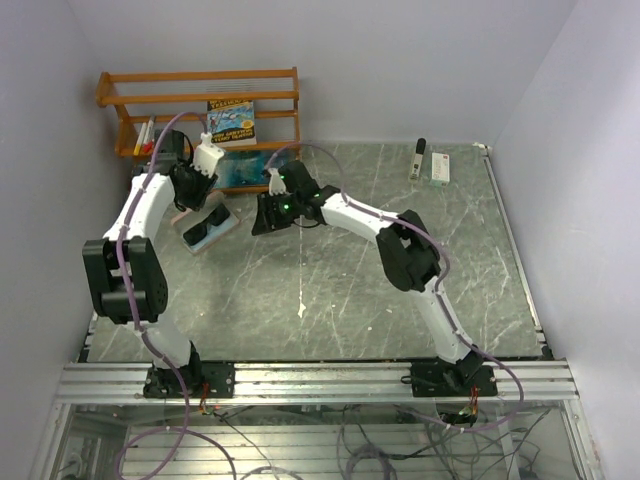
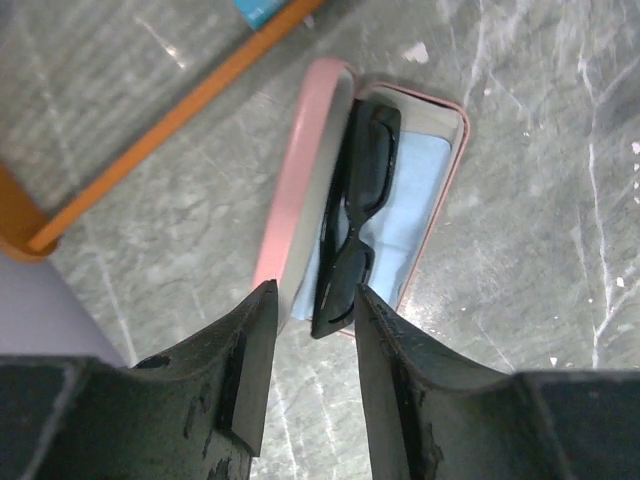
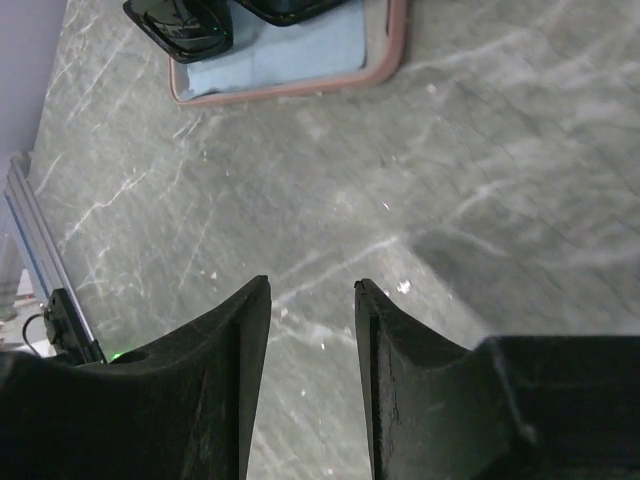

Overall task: Organize the sunglasses
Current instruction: Place the sunglasses in the sunglasses case, then move the sunglasses case at the center of the board.

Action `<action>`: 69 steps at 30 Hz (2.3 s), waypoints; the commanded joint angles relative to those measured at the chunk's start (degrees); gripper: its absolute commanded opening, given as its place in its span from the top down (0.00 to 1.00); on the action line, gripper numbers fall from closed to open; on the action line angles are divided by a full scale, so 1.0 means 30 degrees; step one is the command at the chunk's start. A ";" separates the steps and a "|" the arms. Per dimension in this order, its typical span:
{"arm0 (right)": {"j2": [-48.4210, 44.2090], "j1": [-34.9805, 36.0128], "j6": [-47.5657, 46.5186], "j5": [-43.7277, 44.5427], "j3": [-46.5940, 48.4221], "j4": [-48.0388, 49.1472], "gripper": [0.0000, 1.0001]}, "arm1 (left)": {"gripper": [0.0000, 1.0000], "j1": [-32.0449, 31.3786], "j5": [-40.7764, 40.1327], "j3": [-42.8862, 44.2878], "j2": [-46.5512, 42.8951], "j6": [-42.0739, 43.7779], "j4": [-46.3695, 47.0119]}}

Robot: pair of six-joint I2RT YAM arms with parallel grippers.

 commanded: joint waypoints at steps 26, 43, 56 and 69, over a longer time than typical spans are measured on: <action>-0.0944 0.0335 0.0884 0.0398 -0.2402 0.2595 0.63 | 0.93 0.0161 -0.0115 -0.1698 0.2047 -0.0446 0.2796; -0.1494 0.0341 0.0820 0.0427 -0.3019 0.2615 0.63 | 0.93 0.0178 -0.0004 -0.1702 0.3044 -0.0583 0.3207; -0.1812 0.0345 0.1053 0.0164 -0.3406 0.2988 0.64 | 0.93 0.0171 0.0334 -0.2143 0.3424 -0.0595 0.3144; -0.1700 0.0337 0.1174 0.0046 -0.3231 0.3129 0.64 | 0.93 0.0154 0.1205 -0.3095 0.3415 -0.0546 0.2825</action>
